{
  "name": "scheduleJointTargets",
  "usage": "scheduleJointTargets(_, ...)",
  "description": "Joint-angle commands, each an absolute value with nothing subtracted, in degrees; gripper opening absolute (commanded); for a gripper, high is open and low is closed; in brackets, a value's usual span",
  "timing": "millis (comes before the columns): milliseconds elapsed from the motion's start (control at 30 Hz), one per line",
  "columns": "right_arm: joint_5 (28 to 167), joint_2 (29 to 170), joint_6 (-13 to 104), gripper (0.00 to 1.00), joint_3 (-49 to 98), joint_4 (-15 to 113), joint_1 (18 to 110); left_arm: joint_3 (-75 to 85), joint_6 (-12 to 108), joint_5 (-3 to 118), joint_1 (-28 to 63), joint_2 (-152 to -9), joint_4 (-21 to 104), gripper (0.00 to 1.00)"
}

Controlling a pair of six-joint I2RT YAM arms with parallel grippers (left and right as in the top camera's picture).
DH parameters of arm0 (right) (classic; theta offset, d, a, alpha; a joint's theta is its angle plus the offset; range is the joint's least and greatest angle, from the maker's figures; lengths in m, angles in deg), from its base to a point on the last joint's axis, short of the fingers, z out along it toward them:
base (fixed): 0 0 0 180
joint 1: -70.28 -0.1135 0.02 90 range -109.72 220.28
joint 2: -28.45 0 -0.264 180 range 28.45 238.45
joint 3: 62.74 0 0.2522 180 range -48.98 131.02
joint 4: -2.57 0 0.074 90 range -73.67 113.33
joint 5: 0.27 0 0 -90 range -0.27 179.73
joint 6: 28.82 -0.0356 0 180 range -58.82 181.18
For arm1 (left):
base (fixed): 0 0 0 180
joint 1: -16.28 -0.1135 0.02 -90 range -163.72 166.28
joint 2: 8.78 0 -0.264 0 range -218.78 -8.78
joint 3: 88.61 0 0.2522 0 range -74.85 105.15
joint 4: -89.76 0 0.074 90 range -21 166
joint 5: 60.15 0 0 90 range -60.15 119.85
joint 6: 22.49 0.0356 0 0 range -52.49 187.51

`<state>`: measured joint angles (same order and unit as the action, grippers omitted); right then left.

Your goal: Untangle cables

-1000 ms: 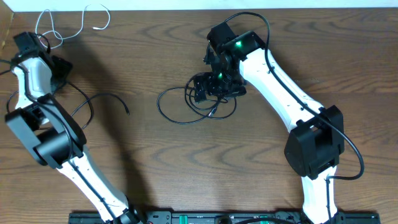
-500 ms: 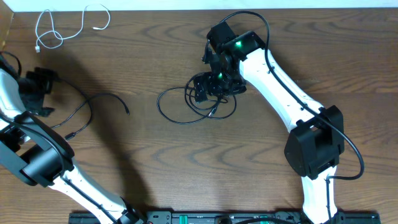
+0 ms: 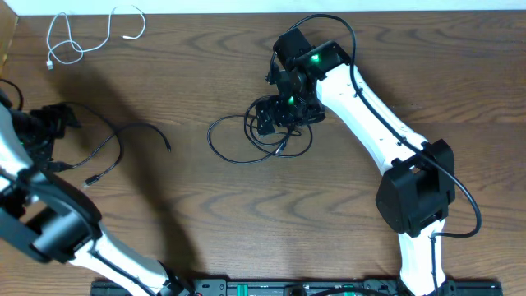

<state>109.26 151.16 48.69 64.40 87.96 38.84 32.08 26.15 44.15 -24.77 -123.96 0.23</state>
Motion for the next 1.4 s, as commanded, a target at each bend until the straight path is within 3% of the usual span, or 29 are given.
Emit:
scheduleJointTargets(0,109.1,149.1,49.7,0.99,64.1,87.9,38.3,27.8,25.2,37.0,-25.0,-116.7,0.0,0.97)
scheduleJointTargets(133,109.1,149.1,49.7,0.99,63.7,87.2,38.3,17.4,22.8,33.0,-25.0,-110.0,3.9,1.0)
scheduleJointTargets(467,109.1,149.1,50.8,0.99,63.6,86.4,38.3,-5.5,6.4,38.0,-24.6,-107.2,26.9,0.98)
scheduleJointTargets(600,109.2,149.1,50.7,0.99,63.6,86.5,38.2,-9.6,5.7,38.0,-23.0,-107.3,36.1,0.98)
scheduleJointTargets(933,109.2,149.1,50.7,0.99,63.6,85.5,37.9,-12.2,-0.3,31.8,-15.9,-107.7,41.8,0.99)
scheduleJointTargets(1233,109.1,149.2,50.8,0.99,63.6,87.0,37.2,-12.2,-3.1,28.0,-14.7,-112.2,42.7,0.8)
scheduleJointTargets(1367,109.1,149.3,50.8,0.99,63.6,86.4,35.7,-12.2,-4.6,27.5,-14.7,-115.1,43.3,0.79)
